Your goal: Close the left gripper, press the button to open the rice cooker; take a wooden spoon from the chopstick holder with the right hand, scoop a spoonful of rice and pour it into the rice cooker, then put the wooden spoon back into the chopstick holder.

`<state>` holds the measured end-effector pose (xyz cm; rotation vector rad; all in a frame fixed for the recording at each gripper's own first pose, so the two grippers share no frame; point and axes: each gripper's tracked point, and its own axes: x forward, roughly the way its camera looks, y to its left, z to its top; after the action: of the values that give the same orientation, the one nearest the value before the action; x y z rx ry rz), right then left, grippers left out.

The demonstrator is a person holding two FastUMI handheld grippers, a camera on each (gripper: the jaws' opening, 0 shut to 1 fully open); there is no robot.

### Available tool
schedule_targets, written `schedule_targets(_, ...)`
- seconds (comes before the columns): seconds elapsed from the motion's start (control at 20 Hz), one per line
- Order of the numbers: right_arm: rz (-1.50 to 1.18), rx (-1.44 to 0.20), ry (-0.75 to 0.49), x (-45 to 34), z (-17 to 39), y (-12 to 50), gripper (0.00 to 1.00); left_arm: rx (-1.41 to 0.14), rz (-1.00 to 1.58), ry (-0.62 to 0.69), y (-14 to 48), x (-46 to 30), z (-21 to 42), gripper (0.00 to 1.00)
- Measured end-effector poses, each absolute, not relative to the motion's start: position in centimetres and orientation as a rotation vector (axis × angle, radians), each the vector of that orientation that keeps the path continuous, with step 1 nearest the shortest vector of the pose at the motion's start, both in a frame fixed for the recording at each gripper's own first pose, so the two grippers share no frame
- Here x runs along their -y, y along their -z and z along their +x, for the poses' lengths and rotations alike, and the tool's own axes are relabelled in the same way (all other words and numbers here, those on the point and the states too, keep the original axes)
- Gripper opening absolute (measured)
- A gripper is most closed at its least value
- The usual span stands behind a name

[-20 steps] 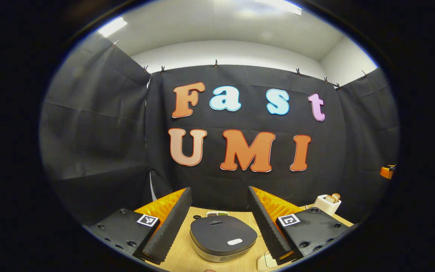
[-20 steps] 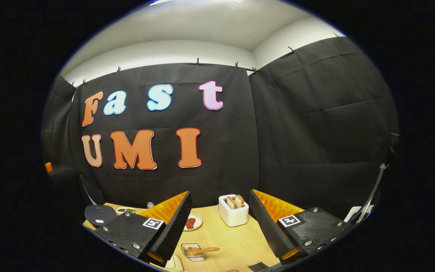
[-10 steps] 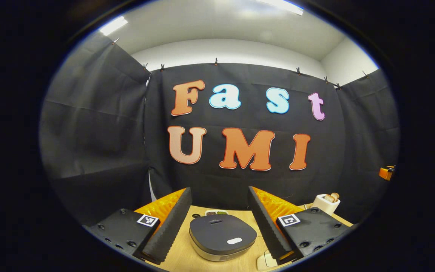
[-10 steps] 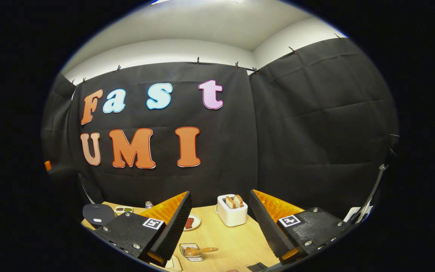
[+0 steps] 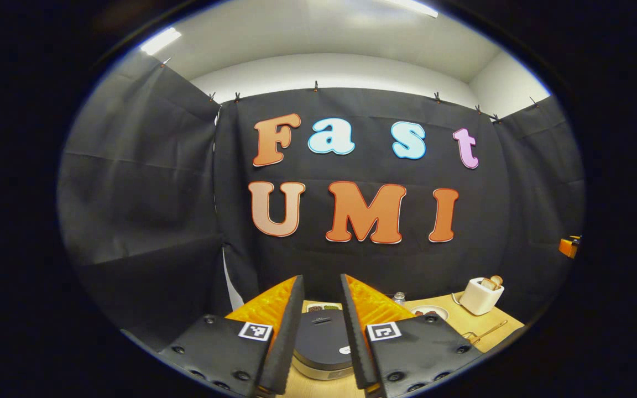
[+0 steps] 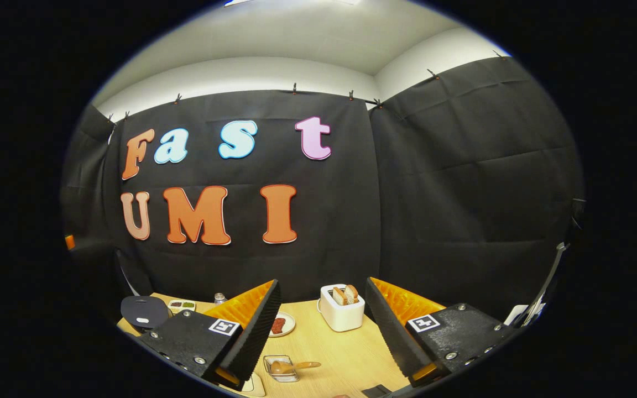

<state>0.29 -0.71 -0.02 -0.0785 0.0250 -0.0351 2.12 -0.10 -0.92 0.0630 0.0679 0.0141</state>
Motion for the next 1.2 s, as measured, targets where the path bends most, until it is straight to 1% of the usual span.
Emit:
schedule_targets(0.05, -0.084, -0.019, 0.032, 0.6, 0.3, 0.0, 0.95, -0.070, 0.063, -0.003, 1.0, 0.3, 2.2, 0.40)
schedule_targets(0.2, -0.106, -0.017, 0.040, 0.7, 0.5, 0.0, 0.95, -0.090, 0.055, 0.019, 1.4, 0.8, 1.9, 0.40)
schedule_targets(0.25, -0.110, -0.020, 0.038, 0.6, 0.5, 0.1, 0.95, -0.070, 0.062, 0.005, 0.8, 0.6, 1.5, 0.40)
schedule_targets(0.35, -0.108, -0.029, 0.030, 0.4, 0.2, 0.3, 0.95, -0.048, 0.056, 0.000, 0.1, 0.6, 1.7, 0.05)
schedule_targets(0.65, -0.104, -0.033, 0.025, 0.3, 0.0, 0.2, 0.95, -0.123, 0.071, 0.075, 2.4, 2.0, 2.2, 0.04)
schedule_targets(0.7, -0.106, -0.034, 0.025, 0.3, 0.0, 0.2, 0.95, -0.138, 0.075, 0.086, 2.9, 2.3, 2.5, 0.01)
schedule_targets(0.75, -0.109, -0.034, 0.028, 0.4, 0.0, 0.2, 0.95, -0.153, 0.072, 0.095, 3.6, 2.8, 2.8, 0.04)
schedule_targets(0.8, -0.112, -0.033, 0.030, 0.5, 0.0, 0.3, 0.95, -0.168, 0.059, 0.112, 4.4, 3.4, 3.3, 0.01)
schedule_targets(0.85, -0.114, -0.040, 0.035, 0.7, 0.0, 0.5, 0.95, -0.187, 0.045, 0.128, 5.1, 4.0, 3.6, 0.04)
schedule_targets(0.9, -0.113, -0.048, 0.037, 0.7, 0.0, 0.8, 0.95, -0.209, 0.031, 0.146, 6.2, 4.5, 4.0, 0.01)
schedule_targets(0.95, -0.111, -0.056, 0.037, 0.7, 0.0, 1.0, 0.95, -0.235, 0.020, 0.159, 7.4, 5.0, 4.5, 0.01)
schedule_targets(1.0, -0.108, -0.063, 0.036, 0.8, 0.0, 1.2, 0.95, -0.260, 0.018, 0.168, 8.7, 5.3, 5.0, 0.04)
schedule_targets(1.2, -0.113, -0.083, 0.050, 1.5, 0.0, 2.0, 0.95, -0.348, 0.000, 0.198, 12.7, 7.0, 7.7, 0.04)
